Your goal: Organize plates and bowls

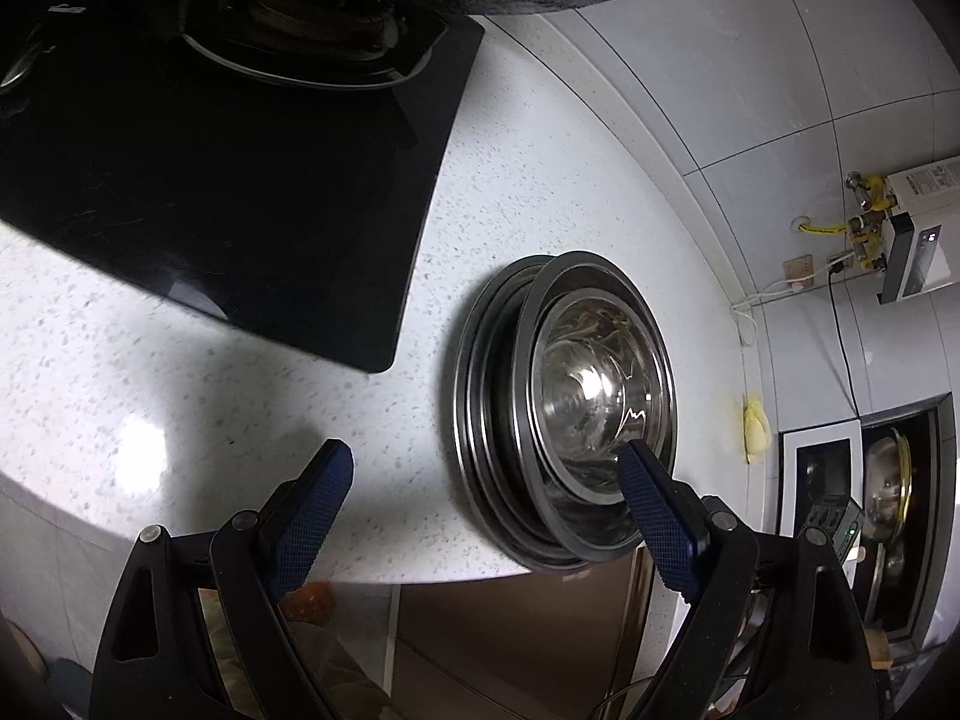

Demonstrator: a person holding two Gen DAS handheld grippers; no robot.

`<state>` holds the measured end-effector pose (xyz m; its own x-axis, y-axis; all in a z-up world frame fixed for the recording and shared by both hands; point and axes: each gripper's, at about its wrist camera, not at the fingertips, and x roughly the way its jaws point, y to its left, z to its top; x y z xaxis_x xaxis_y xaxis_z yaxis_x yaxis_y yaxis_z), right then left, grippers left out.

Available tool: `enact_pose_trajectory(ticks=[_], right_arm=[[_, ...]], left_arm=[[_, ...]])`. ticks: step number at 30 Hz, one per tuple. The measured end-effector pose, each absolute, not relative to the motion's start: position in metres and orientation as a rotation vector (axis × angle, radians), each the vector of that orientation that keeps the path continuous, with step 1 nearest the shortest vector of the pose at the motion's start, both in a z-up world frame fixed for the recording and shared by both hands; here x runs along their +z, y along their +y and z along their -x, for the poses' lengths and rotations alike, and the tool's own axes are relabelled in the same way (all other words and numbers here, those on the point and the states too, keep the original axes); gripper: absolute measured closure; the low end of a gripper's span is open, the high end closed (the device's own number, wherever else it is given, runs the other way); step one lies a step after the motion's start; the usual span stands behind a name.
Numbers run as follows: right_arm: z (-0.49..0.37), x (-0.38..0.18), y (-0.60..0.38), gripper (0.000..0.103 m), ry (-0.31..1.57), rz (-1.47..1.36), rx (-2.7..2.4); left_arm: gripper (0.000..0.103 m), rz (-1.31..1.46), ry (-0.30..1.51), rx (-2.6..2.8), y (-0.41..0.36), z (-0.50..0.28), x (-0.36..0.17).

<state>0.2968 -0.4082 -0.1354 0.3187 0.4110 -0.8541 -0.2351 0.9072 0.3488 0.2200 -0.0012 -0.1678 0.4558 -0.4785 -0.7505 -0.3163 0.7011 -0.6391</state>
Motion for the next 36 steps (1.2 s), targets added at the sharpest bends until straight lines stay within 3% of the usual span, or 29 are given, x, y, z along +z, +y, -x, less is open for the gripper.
enact_pose_trajectory(ticks=[7,17,19,21,23,28,36], right_arm=[[-0.281,-0.114,-0.419,0.073,1.106,-0.104,0.405],[-0.225,-0.063,-0.417,0.073,0.879,0.05,0.404],[-0.209,-0.052,-0.419,0.073,0.83,0.078,0.392],[-0.192,-0.039,-0.422,0.07,0.788,0.088,0.376],[-0.173,-0.025,-0.427,0.063,0.737,0.09,0.357],[-0.125,-0.007,-0.429,0.058,0.628,0.122,0.264],[-0.092,-0.015,-0.414,0.058,0.692,0.131,0.239]], left_arm=[[0.016,0.717,1.076,-0.037,-0.014,-0.193,-0.144],[0.016,0.231,0.812,0.152,-0.08,-0.124,-0.067],[0.013,0.176,0.743,0.166,-0.091,-0.104,-0.048],[0.002,0.136,0.696,0.151,-0.098,-0.091,-0.034],[0.002,0.103,0.647,0.141,-0.101,-0.079,-0.022],[0.002,0.062,0.624,0.075,-0.1,-0.062,-0.02],[0.002,0.07,0.607,0.035,-0.092,-0.038,-0.02]])
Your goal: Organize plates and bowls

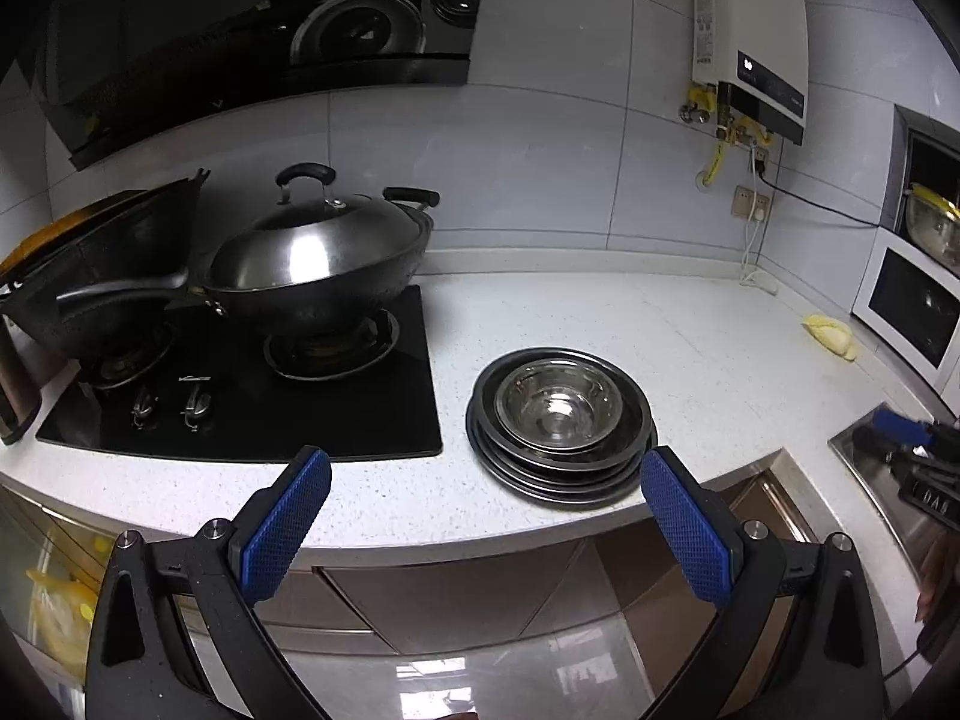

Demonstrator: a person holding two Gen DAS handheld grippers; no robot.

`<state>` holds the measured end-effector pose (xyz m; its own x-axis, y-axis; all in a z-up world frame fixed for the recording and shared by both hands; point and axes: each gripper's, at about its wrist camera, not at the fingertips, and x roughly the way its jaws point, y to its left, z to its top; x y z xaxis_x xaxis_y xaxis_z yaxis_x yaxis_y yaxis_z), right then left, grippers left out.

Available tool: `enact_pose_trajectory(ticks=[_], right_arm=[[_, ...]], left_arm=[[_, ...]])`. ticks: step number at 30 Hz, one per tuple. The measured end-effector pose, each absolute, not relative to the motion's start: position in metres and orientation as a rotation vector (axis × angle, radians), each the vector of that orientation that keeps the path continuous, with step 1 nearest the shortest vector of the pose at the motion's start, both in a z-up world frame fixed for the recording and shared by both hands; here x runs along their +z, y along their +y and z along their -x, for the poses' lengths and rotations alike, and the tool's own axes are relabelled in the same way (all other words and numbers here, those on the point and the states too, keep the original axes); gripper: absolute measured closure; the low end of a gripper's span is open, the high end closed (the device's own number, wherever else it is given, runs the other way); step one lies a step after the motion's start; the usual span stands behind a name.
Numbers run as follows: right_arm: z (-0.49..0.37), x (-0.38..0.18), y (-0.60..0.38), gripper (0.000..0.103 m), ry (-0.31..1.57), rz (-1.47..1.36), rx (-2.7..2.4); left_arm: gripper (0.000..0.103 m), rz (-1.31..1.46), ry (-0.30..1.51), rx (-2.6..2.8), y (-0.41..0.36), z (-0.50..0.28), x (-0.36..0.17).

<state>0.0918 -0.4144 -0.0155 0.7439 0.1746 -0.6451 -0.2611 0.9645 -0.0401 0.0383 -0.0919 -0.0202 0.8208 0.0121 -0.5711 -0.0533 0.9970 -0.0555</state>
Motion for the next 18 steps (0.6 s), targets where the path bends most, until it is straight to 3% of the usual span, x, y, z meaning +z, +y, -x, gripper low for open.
enact_pose_trajectory(ticks=[6,18], right_arm=[[-0.091,-0.007,-0.419,0.058,0.691,0.133,0.232],[-0.102,0.01,-0.438,0.058,0.667,0.125,0.273]], left_arm=[[0.002,0.087,0.535,0.06,-0.091,-0.018,-0.008],[0.002,0.062,0.576,0.038,-0.128,-0.01,0.0]])
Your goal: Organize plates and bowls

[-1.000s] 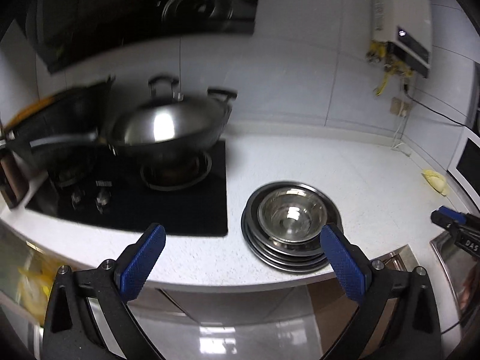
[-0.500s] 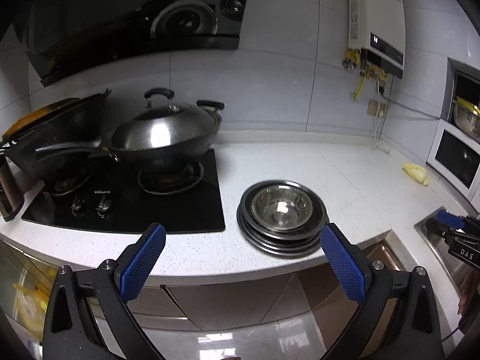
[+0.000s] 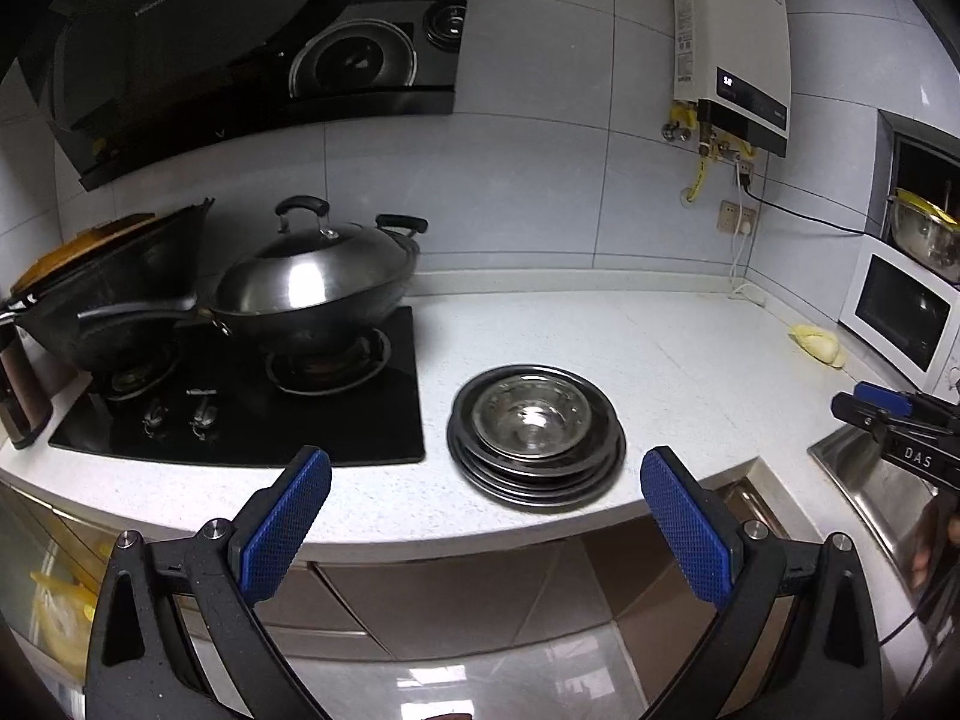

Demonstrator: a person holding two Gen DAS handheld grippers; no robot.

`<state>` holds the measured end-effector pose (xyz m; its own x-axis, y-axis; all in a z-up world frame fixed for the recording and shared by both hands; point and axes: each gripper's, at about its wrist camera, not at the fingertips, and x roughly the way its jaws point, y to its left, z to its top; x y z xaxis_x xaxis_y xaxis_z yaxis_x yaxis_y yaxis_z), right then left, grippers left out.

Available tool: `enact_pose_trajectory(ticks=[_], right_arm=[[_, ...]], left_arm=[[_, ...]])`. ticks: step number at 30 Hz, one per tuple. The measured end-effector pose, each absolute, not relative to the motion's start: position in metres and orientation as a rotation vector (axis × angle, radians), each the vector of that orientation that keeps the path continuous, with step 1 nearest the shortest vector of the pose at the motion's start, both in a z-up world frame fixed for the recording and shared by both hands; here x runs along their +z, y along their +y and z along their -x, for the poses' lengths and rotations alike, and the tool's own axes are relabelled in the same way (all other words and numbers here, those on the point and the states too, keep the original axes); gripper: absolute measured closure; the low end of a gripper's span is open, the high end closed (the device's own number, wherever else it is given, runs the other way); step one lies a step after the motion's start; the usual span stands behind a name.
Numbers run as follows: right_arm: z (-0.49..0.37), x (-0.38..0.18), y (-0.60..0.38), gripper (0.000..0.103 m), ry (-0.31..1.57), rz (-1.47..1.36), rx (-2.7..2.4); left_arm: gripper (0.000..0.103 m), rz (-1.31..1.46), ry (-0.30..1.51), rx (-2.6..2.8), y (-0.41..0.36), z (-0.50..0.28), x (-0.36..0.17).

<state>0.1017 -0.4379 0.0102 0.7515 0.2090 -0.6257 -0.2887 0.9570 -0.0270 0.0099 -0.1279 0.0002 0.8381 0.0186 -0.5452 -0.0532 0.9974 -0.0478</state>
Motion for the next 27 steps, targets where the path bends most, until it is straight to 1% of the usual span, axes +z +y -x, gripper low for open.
enact_pose_trajectory(ticks=[13,27], right_arm=[[-0.1,0.018,-0.445,0.058,0.667,0.108,0.306],[-0.088,0.026,-0.447,0.058,0.649,0.11,0.308]], left_arm=[[0.002,0.035,0.578,0.05,-0.141,-0.002,0.006],[0.002,0.064,0.562,0.048,-0.132,0.004,0.015]])
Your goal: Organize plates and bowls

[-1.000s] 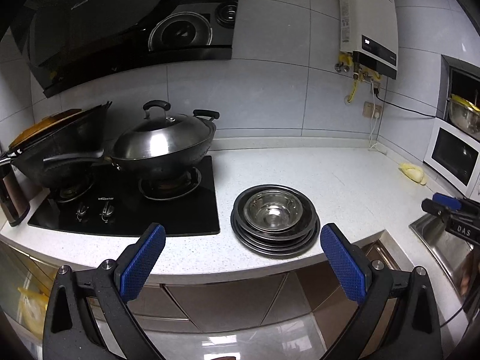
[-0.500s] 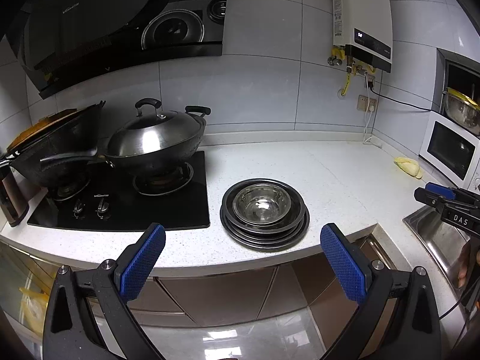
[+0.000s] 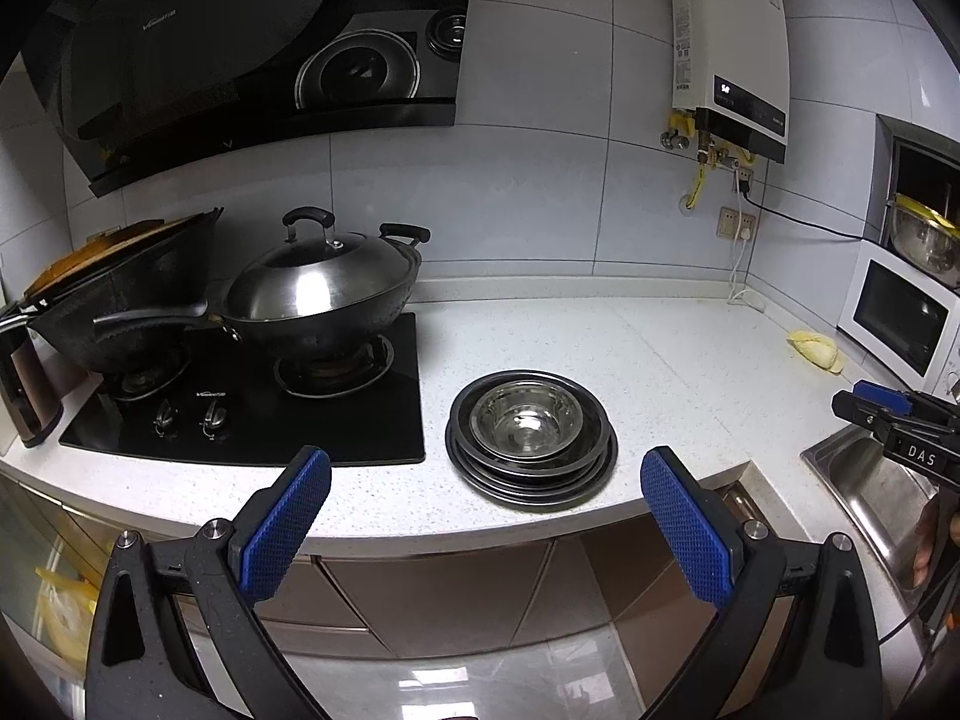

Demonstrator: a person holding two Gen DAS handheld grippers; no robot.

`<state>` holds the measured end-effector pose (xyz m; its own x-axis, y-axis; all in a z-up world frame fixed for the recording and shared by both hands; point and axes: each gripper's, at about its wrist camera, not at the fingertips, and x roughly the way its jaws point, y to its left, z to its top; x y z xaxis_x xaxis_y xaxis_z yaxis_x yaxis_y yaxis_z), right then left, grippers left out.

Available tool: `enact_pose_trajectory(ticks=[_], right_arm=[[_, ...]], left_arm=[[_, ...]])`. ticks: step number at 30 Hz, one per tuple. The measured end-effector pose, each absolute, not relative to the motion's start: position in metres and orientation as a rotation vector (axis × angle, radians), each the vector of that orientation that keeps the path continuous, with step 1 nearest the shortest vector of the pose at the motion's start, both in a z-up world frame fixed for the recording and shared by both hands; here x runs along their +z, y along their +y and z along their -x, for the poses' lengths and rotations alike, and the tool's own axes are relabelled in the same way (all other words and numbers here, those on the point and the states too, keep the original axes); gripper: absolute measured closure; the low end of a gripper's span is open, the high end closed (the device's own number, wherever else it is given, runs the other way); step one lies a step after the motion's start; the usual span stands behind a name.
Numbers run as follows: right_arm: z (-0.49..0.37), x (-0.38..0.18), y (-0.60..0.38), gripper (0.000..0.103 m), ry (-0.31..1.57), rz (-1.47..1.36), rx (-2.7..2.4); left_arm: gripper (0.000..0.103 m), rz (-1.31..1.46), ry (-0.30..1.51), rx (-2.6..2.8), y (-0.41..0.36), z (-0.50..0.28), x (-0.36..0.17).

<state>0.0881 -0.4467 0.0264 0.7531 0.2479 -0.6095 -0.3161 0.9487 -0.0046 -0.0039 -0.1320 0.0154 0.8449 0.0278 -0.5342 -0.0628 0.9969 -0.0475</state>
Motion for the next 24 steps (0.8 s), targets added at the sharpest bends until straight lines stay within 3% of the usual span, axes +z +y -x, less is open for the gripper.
enact_pose_trajectory(ticks=[24], right_arm=[[-0.089,0.027,-0.453,0.058,0.656,0.079,0.309]], left_arm=[[0.002,0.058,0.563,0.061,-0.132,0.015,0.019]])
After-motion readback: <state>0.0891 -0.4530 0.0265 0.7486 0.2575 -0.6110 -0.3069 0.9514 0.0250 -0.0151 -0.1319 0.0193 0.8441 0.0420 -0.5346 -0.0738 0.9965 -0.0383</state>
